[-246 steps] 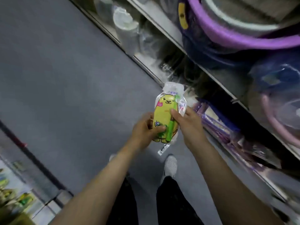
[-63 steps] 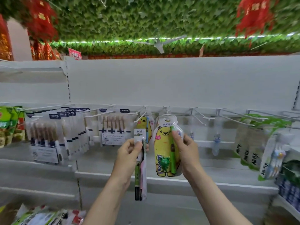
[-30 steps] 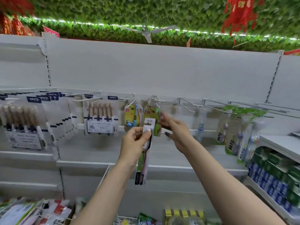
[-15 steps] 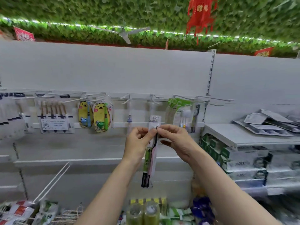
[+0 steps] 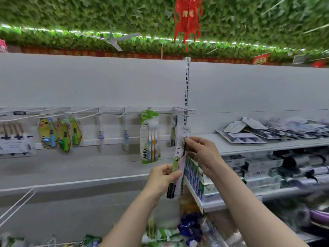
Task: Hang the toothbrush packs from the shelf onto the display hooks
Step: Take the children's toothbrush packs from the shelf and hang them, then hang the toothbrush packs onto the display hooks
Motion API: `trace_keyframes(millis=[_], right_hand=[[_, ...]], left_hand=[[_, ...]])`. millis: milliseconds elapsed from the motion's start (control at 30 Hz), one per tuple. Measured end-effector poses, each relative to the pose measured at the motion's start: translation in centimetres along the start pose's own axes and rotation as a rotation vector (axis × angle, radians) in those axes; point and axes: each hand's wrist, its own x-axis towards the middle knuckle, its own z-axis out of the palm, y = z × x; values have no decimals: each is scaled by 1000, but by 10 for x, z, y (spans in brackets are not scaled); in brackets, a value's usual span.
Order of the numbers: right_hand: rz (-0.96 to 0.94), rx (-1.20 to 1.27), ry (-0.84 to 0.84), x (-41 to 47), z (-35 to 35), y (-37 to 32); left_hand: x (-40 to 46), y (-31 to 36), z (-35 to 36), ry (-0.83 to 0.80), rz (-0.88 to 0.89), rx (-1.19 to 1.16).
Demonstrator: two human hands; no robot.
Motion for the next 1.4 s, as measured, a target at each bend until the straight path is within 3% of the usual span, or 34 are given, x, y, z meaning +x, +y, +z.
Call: trace_keyframes(millis=[567, 933, 1400], right_hand=[[-21, -142, 48, 136, -60, -1], [-116, -272, -81, 253, -44, 28], [-118, -312, -263, 293, -31, 37]], left_hand=[[152, -21, 74, 28, 1, 8], [251, -38, 65, 194, 32, -39], [283, -43, 49, 350, -24, 3]])
